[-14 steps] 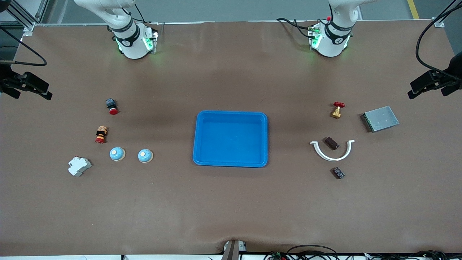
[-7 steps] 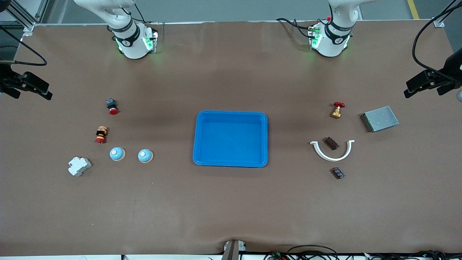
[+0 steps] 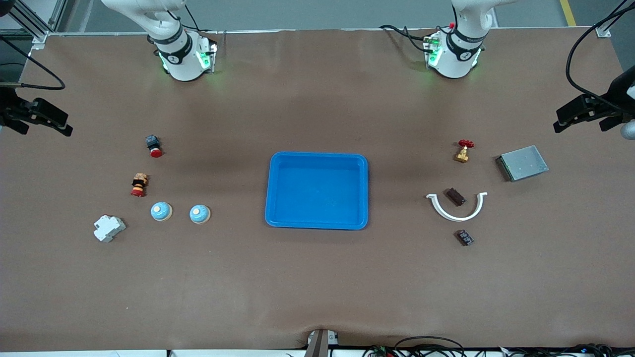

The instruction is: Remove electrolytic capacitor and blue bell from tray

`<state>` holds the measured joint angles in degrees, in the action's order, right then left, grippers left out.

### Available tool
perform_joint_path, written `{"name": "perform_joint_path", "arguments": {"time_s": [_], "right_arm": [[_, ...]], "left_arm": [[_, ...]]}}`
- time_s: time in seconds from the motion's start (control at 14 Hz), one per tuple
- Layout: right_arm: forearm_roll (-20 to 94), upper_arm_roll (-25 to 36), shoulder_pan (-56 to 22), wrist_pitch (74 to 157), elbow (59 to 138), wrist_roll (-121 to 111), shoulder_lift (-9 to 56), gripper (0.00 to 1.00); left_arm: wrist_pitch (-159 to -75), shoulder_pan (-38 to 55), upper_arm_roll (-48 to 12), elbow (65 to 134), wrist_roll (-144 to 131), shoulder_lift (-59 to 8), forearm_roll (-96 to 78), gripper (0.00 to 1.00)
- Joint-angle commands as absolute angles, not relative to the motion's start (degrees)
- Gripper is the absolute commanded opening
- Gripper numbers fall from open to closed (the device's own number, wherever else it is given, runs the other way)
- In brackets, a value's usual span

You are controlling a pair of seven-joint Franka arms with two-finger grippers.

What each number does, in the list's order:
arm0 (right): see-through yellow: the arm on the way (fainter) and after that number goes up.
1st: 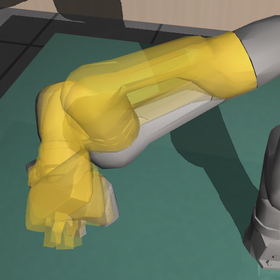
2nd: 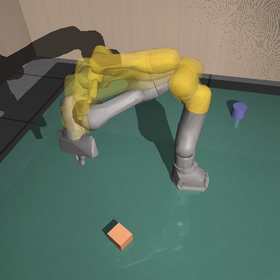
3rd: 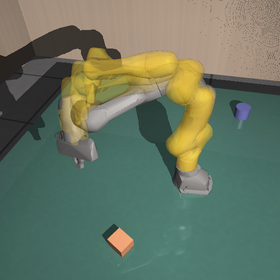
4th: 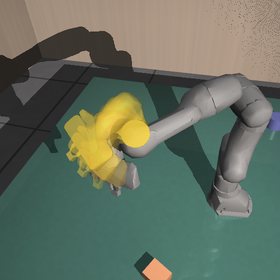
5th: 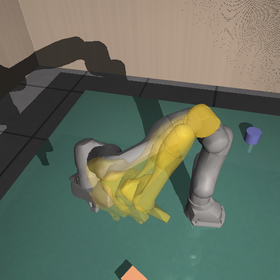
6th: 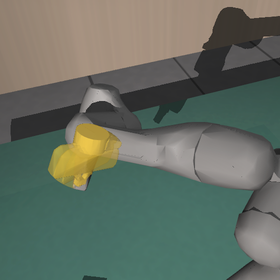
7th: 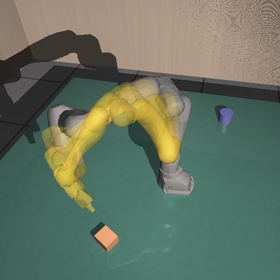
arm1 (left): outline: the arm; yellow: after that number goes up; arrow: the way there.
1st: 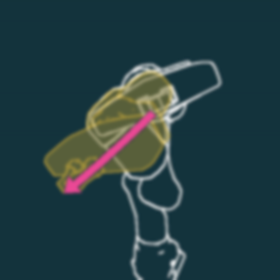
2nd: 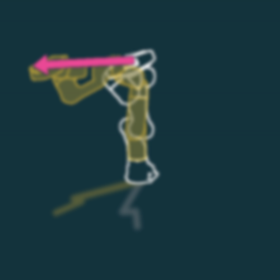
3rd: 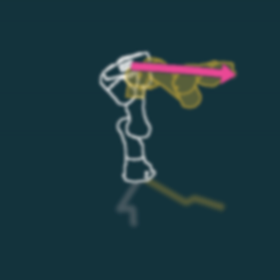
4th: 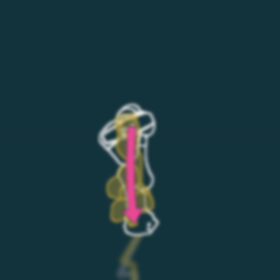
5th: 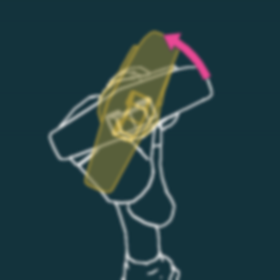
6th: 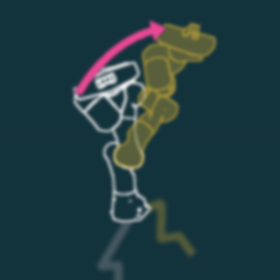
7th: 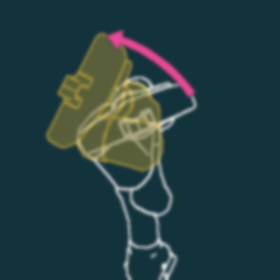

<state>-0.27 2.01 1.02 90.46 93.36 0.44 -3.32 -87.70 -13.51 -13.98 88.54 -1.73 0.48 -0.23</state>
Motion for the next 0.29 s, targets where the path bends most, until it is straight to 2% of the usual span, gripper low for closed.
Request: {"name": "perform_joint_path", "arguments": {"time_s": [0.0, 0.21], "right_arm": [[-0.18, 1.32, 1.93, 88.95, 93.43, 0.62, -4.04, 1.0], [-0.18, 1.32, 1.93, 88.6, 93.43, 0.62, -4.04, 1.0]], "left_arm": [[-86.75, -13.97, -14.24, 88.5, -1.14, 0.88, -1.05, 1.0], [-86.66, -13.97, -14.24, 88.86, -1.14, 0.97, -1.14, 1.0]]}}
